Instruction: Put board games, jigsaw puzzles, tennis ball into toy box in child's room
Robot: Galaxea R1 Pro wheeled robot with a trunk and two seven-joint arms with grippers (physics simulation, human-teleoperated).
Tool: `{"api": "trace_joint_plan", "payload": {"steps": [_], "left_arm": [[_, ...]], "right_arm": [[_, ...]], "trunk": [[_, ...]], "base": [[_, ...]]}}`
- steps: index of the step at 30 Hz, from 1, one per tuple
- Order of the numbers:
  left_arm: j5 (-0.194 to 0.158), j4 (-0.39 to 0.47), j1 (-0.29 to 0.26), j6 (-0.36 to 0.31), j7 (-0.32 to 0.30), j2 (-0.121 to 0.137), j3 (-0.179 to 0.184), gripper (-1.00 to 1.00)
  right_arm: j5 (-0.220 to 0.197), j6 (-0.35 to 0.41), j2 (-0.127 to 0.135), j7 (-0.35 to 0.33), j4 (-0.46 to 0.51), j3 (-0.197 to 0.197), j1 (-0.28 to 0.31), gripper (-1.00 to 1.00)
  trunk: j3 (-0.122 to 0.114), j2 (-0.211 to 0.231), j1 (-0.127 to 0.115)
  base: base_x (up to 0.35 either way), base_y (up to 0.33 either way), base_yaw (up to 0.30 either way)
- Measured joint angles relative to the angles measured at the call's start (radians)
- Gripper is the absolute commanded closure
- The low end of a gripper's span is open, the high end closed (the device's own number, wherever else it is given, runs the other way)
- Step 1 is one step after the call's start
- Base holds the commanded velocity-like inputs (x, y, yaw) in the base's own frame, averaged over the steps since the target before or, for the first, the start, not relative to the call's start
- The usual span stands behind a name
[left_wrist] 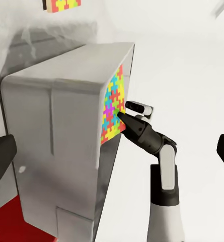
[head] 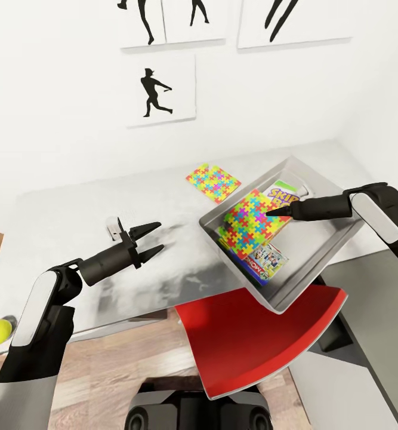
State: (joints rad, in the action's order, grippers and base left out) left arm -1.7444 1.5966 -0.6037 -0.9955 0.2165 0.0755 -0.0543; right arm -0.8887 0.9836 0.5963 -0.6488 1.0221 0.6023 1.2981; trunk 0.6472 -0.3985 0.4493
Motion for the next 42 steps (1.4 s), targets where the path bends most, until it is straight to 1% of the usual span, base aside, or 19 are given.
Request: {"api": "trace_joint_plan", "payload": {"steps": [1, 2, 8, 24, 30, 33, 34, 39, 40, 42], "left_arm": [[0.000, 0.000, 0.000, 0.000, 0.000, 0.000, 0.000, -1.00], [0.000, 0.000, 0.000, 0.000, 0.000, 0.000, 0.000, -1.00], [0.000, 0.000, 0.000, 0.000, 0.000, 0.000, 0.000, -1.00], [0.000, -0.001, 0.000, 0.000, 0.000, 0.000, 0.000, -1.00], [0.000, -0.002, 0.000, 0.000, 0.000, 0.000, 0.001, -1.00], [0.000, -0.002, -0.001, 0.000, 0.000, -0.001, 0.001, -1.00], [0.000, -0.002, -0.001, 0.000, 0.000, -0.001, 0.001, -1.00], [0.001, -0.002, -0.001, 0.000, -0.001, -0.002, 0.001, -1.00], [0.001, -0.002, -0.001, 0.000, -0.001, -0.003, 0.001, -1.00], [0.001, -0.002, -0.001, 0.001, -0.001, -0.003, 0.001, -1.00]], "right_arm": [[0.000, 0.000, 0.000, 0.000, 0.000, 0.000, 0.000, -1.00], [0.021, -0.006, -0.001, 0.000, -0.001, 0.001, 0.000, -1.00], [0.015, -0.005, 0.001, 0.000, -0.001, 0.001, 0.000, -1.00], [0.020, -0.007, 0.008, 0.000, 0.001, -0.002, 0.002, -1.00], [0.021, -0.010, 0.031, 0.002, 0.007, -0.005, 0.002, -1.00], [0.021, -0.012, 0.051, 0.004, 0.011, -0.020, 0.003, -1.00], [0.021, -0.012, 0.051, 0.004, 0.011, -0.020, 0.003, -1.00], [0.020, -0.015, 0.084, 0.007, 0.042, -0.079, -0.001, -1.00], [0.021, -0.015, 0.084, 0.007, 0.043, -0.080, -0.001, -1.00], [0.020, -0.016, 0.096, 0.008, 0.073, -0.102, -0.006, -1.00]], "trunk": [[0.000, 0.000, 0.000], [0.000, 0.000, 0.000], [0.000, 0.000, 0.000], [0.000, 0.000, 0.000], [0.000, 0.000, 0.000], [0.000, 0.000, 0.000], [0.000, 0.000, 0.000], [0.000, 0.000, 0.000], [0.000, 0.000, 0.000], [0.000, 0.000, 0.000]], "base": [[0.000, 0.000, 0.000], [0.000, 0.000, 0.000], [0.000, 0.000, 0.000], [0.000, 0.000, 0.000], [0.000, 0.000, 0.000], [0.000, 0.000, 0.000], [0.000, 0.000, 0.000], [0.000, 0.000, 0.000], [0.000, 0.000, 0.000], [0.000, 0.000, 0.000]]}}
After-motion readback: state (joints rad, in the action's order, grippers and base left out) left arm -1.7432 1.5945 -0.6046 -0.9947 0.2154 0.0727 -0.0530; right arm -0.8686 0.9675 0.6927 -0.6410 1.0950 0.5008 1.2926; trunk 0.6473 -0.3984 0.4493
